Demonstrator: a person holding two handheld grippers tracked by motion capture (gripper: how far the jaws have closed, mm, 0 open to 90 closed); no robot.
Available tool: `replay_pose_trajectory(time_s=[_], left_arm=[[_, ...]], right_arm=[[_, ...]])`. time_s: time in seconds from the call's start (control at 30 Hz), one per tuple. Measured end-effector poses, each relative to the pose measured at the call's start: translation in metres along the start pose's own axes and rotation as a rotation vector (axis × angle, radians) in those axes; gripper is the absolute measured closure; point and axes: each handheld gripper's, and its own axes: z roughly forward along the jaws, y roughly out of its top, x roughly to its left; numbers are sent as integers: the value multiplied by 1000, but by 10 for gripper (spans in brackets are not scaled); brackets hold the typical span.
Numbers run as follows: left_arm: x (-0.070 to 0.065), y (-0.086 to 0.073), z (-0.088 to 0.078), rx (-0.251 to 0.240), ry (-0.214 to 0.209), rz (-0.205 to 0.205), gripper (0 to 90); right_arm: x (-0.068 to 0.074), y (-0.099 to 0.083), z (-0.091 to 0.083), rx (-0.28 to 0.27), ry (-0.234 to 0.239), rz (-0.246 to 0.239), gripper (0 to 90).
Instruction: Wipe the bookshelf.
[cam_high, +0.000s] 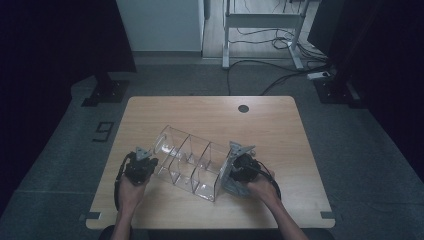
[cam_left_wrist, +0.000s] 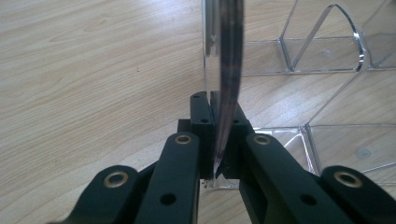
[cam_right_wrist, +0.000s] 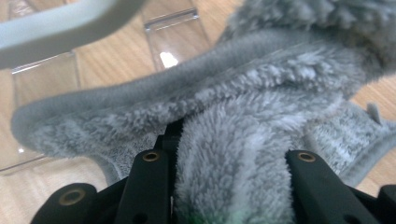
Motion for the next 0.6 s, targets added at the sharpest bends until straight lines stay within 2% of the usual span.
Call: replay_pose_trajectory(time_s=[0.6], left_arm=[[-3, 0, 0, 3, 16, -1, 870]], right_arm=[[33, -9, -8, 9, 69, -60, 641]])
